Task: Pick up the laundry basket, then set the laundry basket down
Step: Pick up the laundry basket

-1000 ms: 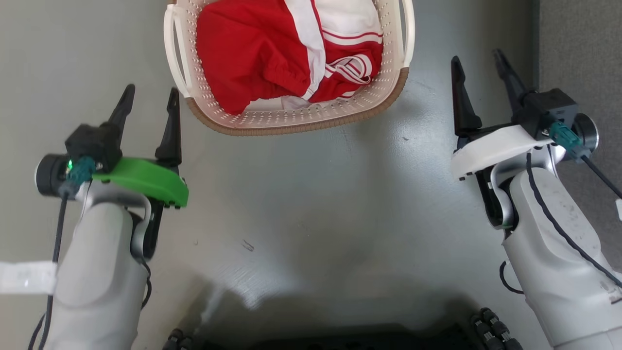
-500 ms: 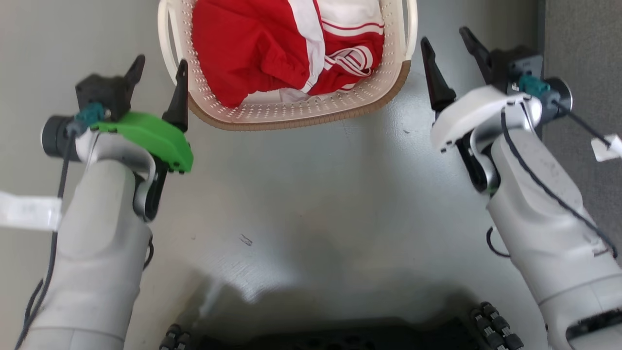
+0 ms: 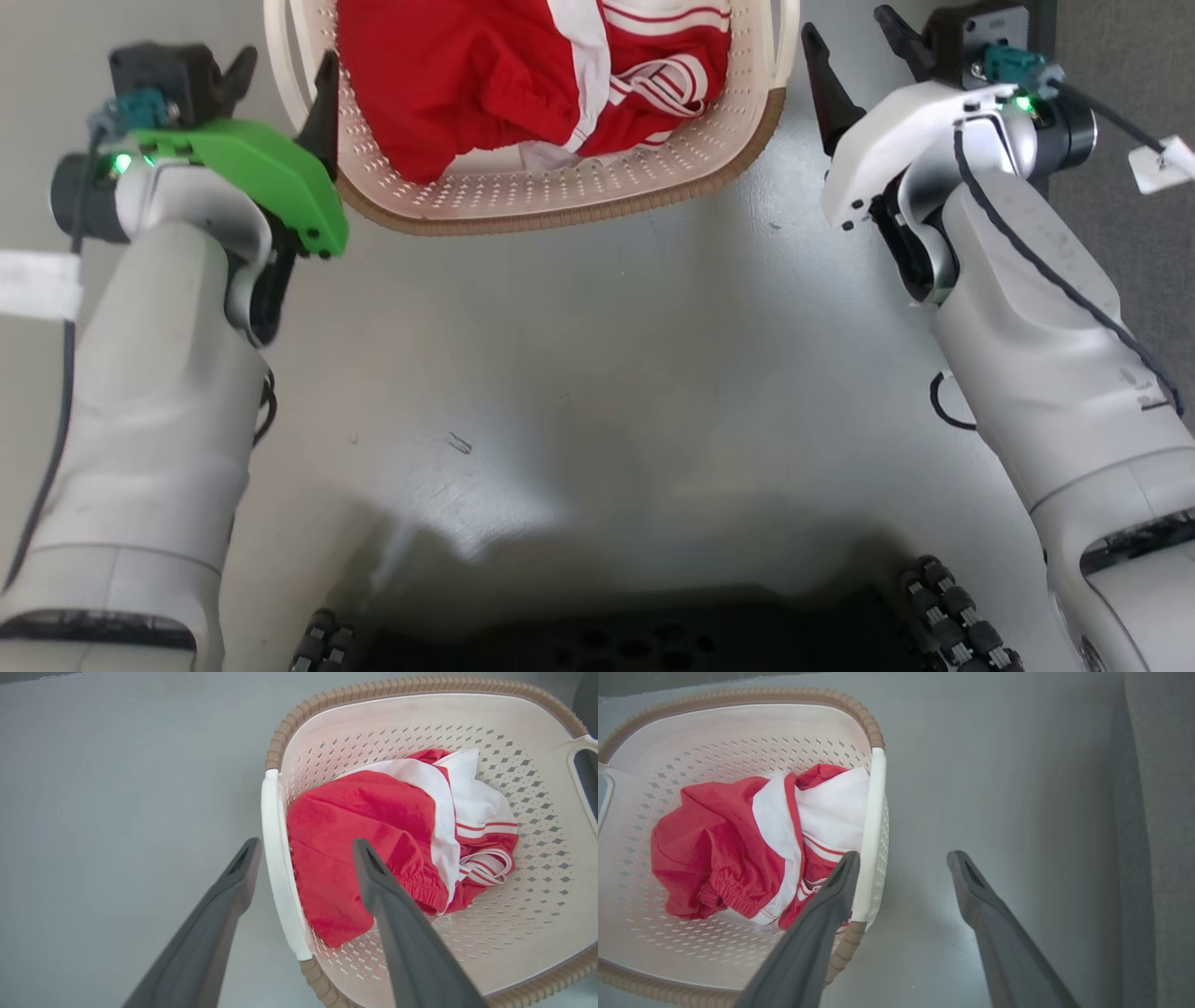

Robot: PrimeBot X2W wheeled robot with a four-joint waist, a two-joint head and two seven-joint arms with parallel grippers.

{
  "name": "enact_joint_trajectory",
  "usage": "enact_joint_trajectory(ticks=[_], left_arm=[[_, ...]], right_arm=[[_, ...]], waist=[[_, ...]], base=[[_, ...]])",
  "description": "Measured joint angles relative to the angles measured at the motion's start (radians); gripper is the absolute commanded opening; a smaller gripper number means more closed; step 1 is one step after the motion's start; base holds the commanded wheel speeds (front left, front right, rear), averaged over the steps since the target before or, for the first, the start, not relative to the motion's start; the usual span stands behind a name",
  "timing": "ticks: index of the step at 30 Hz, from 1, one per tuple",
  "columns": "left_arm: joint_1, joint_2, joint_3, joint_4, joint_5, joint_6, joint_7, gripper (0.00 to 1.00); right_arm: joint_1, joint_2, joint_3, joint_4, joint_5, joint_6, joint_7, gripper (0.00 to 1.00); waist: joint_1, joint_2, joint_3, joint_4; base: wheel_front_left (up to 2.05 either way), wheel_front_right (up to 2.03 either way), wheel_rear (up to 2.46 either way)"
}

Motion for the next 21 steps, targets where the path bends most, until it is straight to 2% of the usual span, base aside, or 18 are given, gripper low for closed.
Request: enact_joint_trajectory(ticks=[15,21], left_arm=[[-0.137,0.006,-0.004,0.124,-0.032,-0.001,0.062,1.0],[-0.165,0.007,-0.01,0.167,-0.044,-0.001,0.072,1.0]], right_arm=[[-0.163,0.002,0.035,0.105,0.035,0.041,0.062,1.0],[-0.197,0.003,0.081,0.129,0.081,0.053,0.089,1.0]], waist=[[0.0,0.0,0.07,-0.002],[0.0,0.0,0.092,0.003]], base=[[0.0,0.0,0.0],[0.0,0.0,0.0]])
